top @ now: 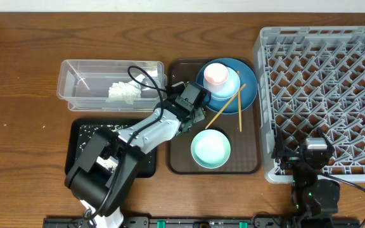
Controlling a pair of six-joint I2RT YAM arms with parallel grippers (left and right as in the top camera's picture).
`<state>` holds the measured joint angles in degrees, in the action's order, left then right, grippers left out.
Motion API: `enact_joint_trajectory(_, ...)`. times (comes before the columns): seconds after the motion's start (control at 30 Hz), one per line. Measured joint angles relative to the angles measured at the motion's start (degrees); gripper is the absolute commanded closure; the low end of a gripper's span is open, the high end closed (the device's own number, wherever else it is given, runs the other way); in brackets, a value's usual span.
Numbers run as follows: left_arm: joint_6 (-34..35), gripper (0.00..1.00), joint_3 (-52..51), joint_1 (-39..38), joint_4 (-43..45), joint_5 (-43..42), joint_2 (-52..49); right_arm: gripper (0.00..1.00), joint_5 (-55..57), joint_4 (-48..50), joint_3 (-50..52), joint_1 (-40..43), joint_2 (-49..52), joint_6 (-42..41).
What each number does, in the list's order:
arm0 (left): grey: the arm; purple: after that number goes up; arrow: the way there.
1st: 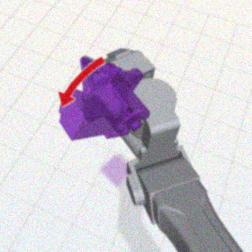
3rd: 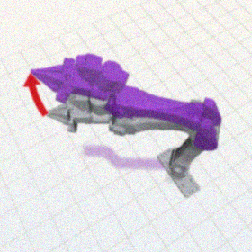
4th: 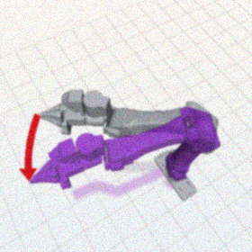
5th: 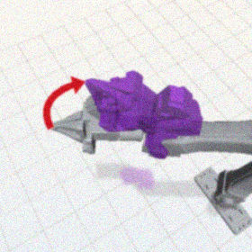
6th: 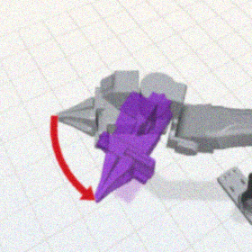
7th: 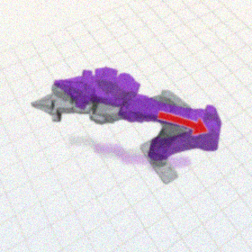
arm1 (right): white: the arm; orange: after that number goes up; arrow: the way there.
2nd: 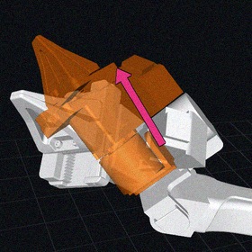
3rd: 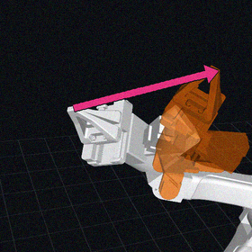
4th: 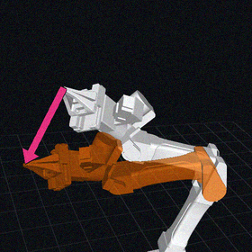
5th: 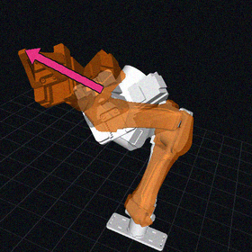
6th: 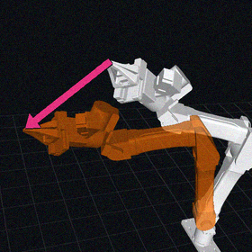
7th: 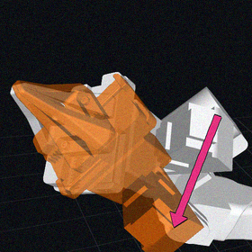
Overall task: Sort waste into correct bins and load items into the dishwasher rack
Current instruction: 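Grasp the yellow snack wrapper with the left gripper and lift it, then carry the wrapper over the clear container and release it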
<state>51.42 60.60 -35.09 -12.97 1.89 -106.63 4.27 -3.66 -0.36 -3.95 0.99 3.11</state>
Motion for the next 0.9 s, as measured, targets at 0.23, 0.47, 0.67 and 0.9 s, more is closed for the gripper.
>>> enact_joint_trajectory(0.23, -0.8, 0.94, 0.0, 0.0, -1.8, 0.1, 1.8, 0.01, 0.0, 0.0, 0.0, 0.0, 0.0, 0.0)
enact_joint_trajectory(0.47, -3.8, 0.94, 0.0, 0.0, -4.5, 2.0, 8.6, 0.01, 0.0, 0.0, 0.0, 0.0, 0.0, 0.0)
enact_joint_trajectory(0.67, -5.4, 0.94, 0.0, 0.1, -6.5, 6.8, 14.6, 0.01, 0.0, 0.0, 0.0, 0.0, 0.0, 0.0)
enact_joint_trajectory(0.9, -6.1, 0.94, 0.0, 4.9, -6.5, 9.9, 18.8, 0.01, 0.0, 0.0, 0.0, 0.0, 0.0, 0.0)
